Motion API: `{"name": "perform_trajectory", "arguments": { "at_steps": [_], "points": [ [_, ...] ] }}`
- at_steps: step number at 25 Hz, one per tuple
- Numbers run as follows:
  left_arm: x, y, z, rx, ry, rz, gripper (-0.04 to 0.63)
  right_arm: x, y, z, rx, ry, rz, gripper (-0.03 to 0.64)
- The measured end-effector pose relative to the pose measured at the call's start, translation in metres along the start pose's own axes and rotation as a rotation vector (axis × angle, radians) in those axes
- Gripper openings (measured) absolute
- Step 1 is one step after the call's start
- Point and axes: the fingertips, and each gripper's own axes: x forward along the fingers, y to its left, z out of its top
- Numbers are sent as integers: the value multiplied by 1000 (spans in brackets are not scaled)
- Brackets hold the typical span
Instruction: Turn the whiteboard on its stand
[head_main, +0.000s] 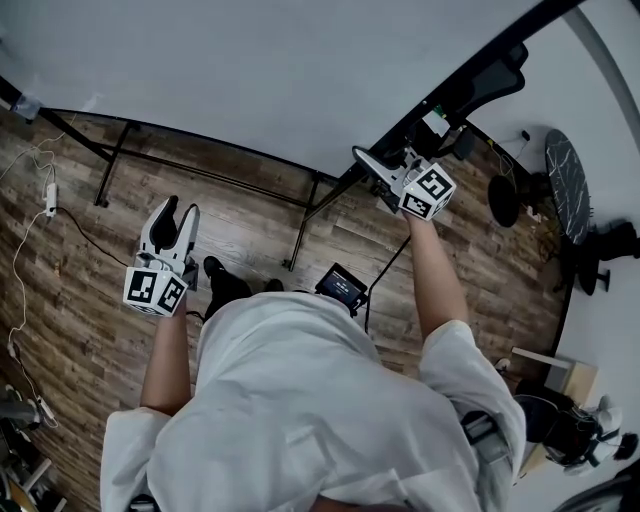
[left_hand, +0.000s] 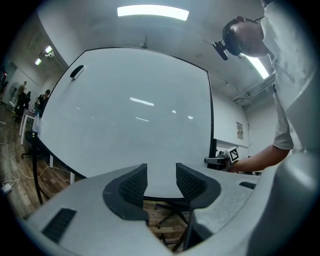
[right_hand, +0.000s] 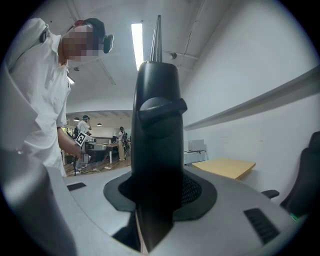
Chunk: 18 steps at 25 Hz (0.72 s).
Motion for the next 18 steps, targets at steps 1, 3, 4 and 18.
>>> {"name": "perform_trajectory", "arguments": {
  "at_steps": [1,3,4,18],
  "points": [
    [1,-2,0,2,3,-4,183,-3,-1,0,-2,1,-6,146],
    [2,-6,-2,7,13,-13,183,-9,-3,-1,1,0,-14,146],
    [2,-8,-3,7,17,-15,183,-12,-3,-1,3,-1,-13,146],
    [7,-16,-9,-5,17,-34,183,-39,-13,-7,14,10,-12,147]
  ]
}}
